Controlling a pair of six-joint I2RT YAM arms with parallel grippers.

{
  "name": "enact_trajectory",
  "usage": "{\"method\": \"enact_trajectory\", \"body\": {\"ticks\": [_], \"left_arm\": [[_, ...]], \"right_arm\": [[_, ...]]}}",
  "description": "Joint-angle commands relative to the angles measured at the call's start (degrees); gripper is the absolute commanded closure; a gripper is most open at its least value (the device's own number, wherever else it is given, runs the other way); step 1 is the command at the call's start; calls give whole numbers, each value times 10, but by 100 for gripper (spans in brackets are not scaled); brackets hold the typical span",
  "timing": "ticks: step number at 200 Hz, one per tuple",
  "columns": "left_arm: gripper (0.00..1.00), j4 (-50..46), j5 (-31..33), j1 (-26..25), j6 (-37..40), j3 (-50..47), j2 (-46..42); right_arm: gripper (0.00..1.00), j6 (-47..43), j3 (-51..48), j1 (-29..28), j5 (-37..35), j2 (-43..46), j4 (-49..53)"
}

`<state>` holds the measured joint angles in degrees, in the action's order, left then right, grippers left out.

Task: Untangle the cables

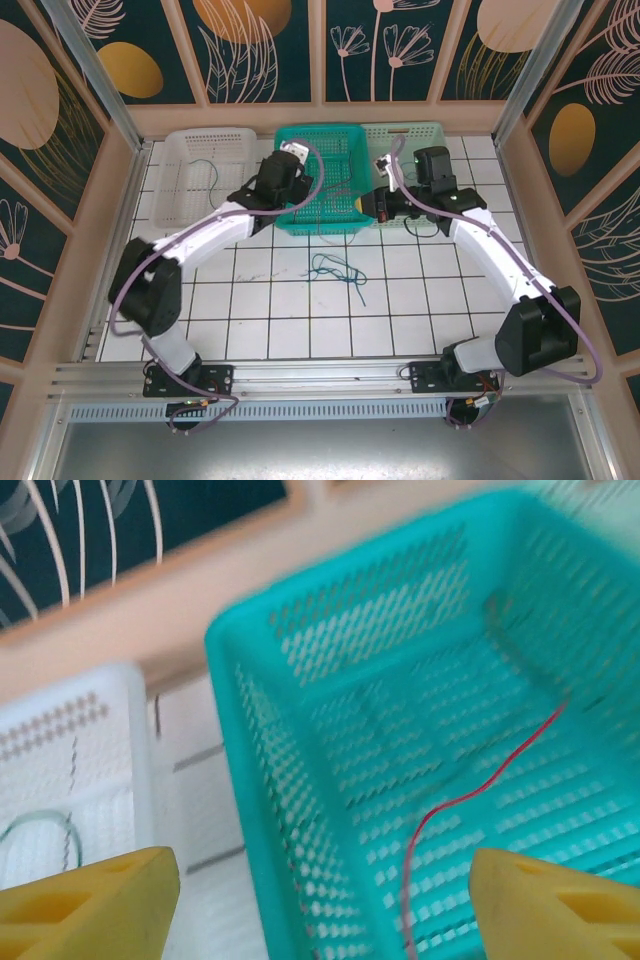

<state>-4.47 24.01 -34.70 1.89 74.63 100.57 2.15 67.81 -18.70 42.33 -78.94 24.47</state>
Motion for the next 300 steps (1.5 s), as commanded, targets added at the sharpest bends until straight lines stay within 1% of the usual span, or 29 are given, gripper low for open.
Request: {"method": "enact_trajectory", "body": {"ticks": [1, 10, 24, 37, 51, 59, 67, 73, 86, 102, 121, 151, 179, 234, 262, 283, 300], "left_arm": [[25, -15, 20, 1, -14, -22, -28], [25, 39, -27, 1, -45, -56, -66], [24, 101, -77, 1, -91, -93, -114], [23, 123, -91, 2, -125, -107, -148], [23, 128, -98, 2, -143, -112, -182], [23, 132, -120, 1, -148, -116, -200], [25, 140, -165, 1, -148, -119, -217], [26, 147, -217, 1, -148, -121, -224], [29, 147, -313, 1, -159, -112, -221], [35, 121, -388, 1, -181, -88, -194], [40, 116, -453, 1, -210, -78, -162], [41, 118, -525, 2, -240, -64, -113], [43, 118, -552, 2, -247, -56, -85], [42, 118, -544, 2, -247, -49, -65], [42, 100, -517, 2, -238, -36, -57], [42, 80, -485, 2, -225, -35, -61], [43, 81, -489, 3, -221, -38, -64]], "right_arm": [[100, 13, 17, 10, 5, 5, -14], [100, 17, 18, 10, 6, 4, -18], [100, 21, 15, 10, 14, 4, -26], [100, 20, 16, 10, 23, 6, -29], [100, 14, 22, 11, 33, 5, -20], [100, 10, 25, 12, 47, 2, -15], [100, 8, 30, 14, 68, -2, -10], [100, 9, 31, 16, 78, -5, -7], [100, 9, 32, 18, 90, -9, -8], [100, 9, 32, 19, 101, -13, -7], [100, 11, 28, 19, 111, -7, -15], [100, 13, 24, 20, 120, 5, -25], [100, 15, 22, 21, 123, 13, -31], [100, 16, 18, 21, 132, 20, -34], [100, 13, 20, 20, 129, 25, -28], [100, 5, 21, 21, 126, 26, -19], [100, 8, 20, 22, 133, 30, -24]]}}
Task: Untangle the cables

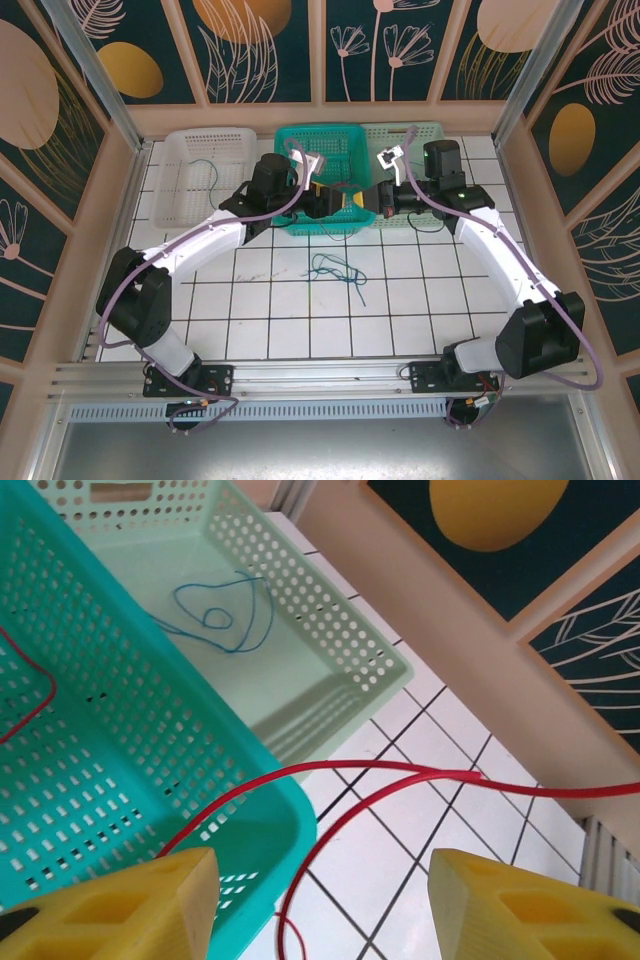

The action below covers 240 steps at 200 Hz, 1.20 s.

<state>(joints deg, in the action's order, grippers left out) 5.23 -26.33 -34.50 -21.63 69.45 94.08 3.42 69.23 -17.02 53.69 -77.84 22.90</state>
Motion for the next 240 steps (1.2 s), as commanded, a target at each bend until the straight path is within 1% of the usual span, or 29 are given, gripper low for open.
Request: {"method": "enact_trajectory", "body": {"ticks": [1, 34, 68, 89, 97, 109, 122, 130, 151, 172, 187, 211, 240], "left_arm": [[43, -15, 14, 1, 14, 13, 0], [47, 13, -22, 1, 8, 14, 8], [54, 40, -45, 1, 4, 12, 11], [61, 43, -48, 1, 4, 12, 14], [65, 46, -50, 1, 4, 10, 14], [77, 54, -54, 1, 0, 4, 10], [87, 64, -50, 1, -7, -5, 4], [90, 70, -36, 1, -15, -14, -1], [92, 93, 19, 4, -55, -49, -21], [92, 152, 61, 9, -125, -105, -47], [92, 197, 97, 10, -179, -141, -66], [93, 302, 147, 10, -278, -214, -93], [93, 411, 230, 10, -388, -290, -126]], "right_arm": [[100, -4, 6, 4, 19, 19, -9], [100, 10, 0, 5, 40, 21, -33], [100, 13, -4, 4, 42, 26, -39], [100, 19, -7, 4, 43, 28, -50], [100, 22, -8, 4, 41, 28, -54], [100, 29, -9, 5, 34, 28, -61], [100, 38, -9, 5, 15, 28, -67], [100, 43, -9, 6, 1, 28, -70], [100, 53, -7, 11, -49, 32, -73], [100, 63, -11, 11, -124, 40, -80], [100, 84, -30, 11, -152, 51, -113], [100, 122, -64, 10, -167, 66, -182], [100, 161, -112, 6, -177, 85, -270]]}}
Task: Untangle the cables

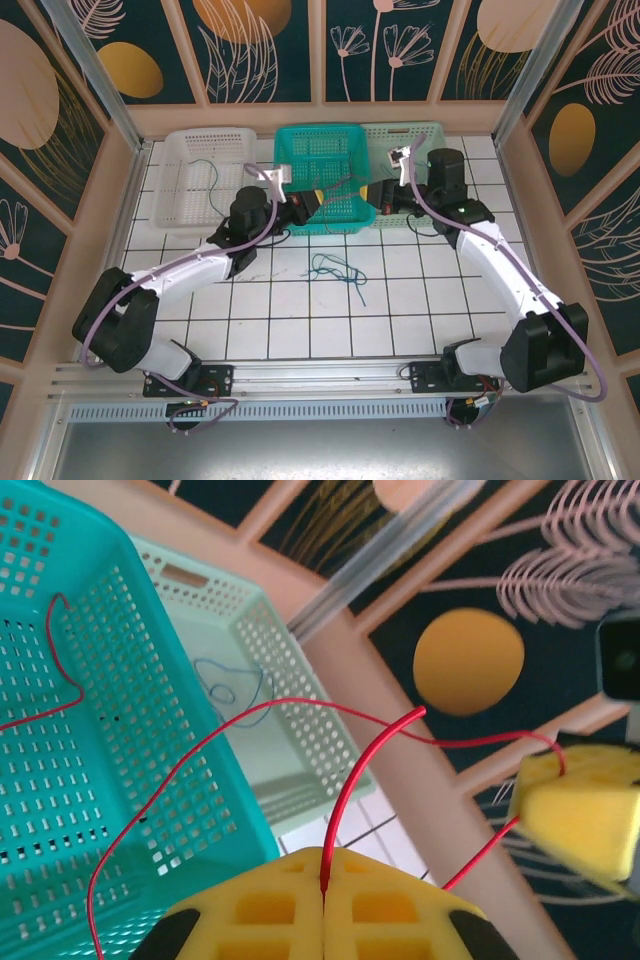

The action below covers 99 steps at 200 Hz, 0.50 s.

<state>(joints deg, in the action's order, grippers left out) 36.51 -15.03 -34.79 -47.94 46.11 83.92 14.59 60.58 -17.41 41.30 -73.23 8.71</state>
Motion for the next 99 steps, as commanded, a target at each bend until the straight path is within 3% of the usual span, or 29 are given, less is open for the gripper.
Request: {"method": "enact_trajectory", "body": {"ticks": [1, 59, 80, 99], "left_arm": [[93, 100, 119, 12, -126, -58, -25], [83, 132, 160, 12, -177, -66, -46], [69, 135, 161, 12, -170, -67, -56], [57, 102, 181, 12, -139, -69, -77]], "right_arm": [[100, 51, -28, 10, -54, 40, -129], [100, 67, -37, -30, -77, 32, -212], [100, 72, 14, -30, -78, 13, -208], [100, 56, 108, -31, -63, -31, -140]]}}
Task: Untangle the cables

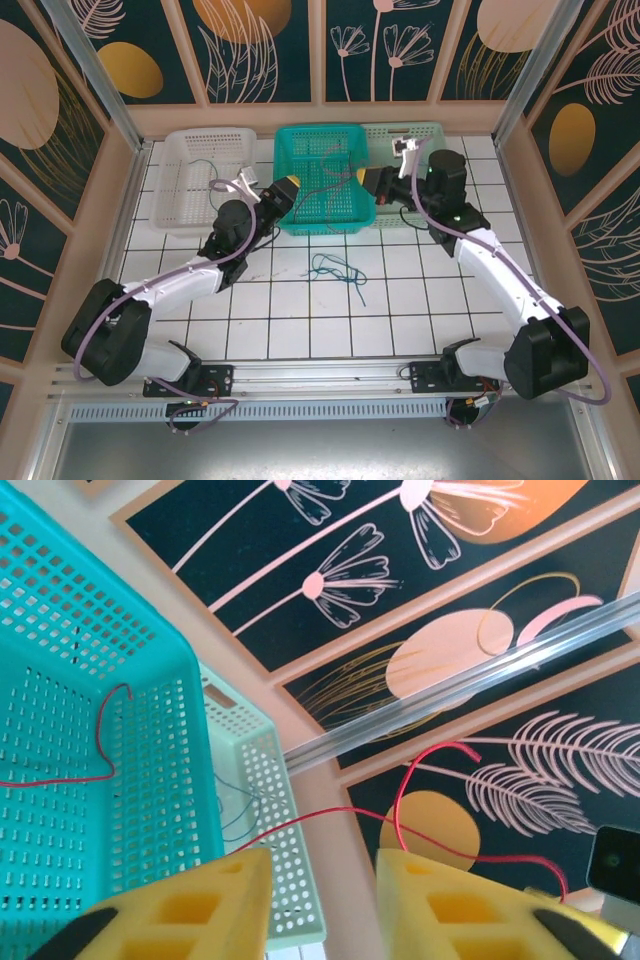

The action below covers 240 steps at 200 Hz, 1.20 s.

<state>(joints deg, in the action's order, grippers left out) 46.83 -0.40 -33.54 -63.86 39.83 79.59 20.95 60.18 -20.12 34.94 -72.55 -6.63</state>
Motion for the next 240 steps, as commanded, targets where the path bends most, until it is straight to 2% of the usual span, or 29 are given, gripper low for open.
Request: {"method": "enact_trajectory", "body": {"ticks": [1, 19, 37, 66, 94, 119, 161, 209, 240], "left_arm": [[56, -2, 36, 0, 22, -7, -35], [42, -31, 74, 0, 51, -22, -68], [28, -60, 116, 1, 73, -38, -103], [20, -101, 153, 0, 109, -48, -141], [18, -122, 155, 0, 125, -48, -151], [17, -126, 153, 0, 126, -58, -152], [17, -122, 159, 0, 127, -66, -150], [17, -129, 163, 0, 129, -78, -158], [16, -135, 169, 0, 133, -85, -167]], "right_arm": [[100, -9, 118, -4, 1, -40, 18], [100, -39, 210, -8, 11, -84, 91], [100, -62, 269, -11, 19, -114, 115], [100, -92, 340, -10, 31, -168, 138], [100, -93, 407, -10, 54, -217, 161], [100, -86, 431, -13, 62, -221, 172], [100, -98, 403, -13, 42, -243, 190], [100, -114, 294, -15, 66, -338, 151], [100, -126, 293, -15, 70, -411, 178]]}}
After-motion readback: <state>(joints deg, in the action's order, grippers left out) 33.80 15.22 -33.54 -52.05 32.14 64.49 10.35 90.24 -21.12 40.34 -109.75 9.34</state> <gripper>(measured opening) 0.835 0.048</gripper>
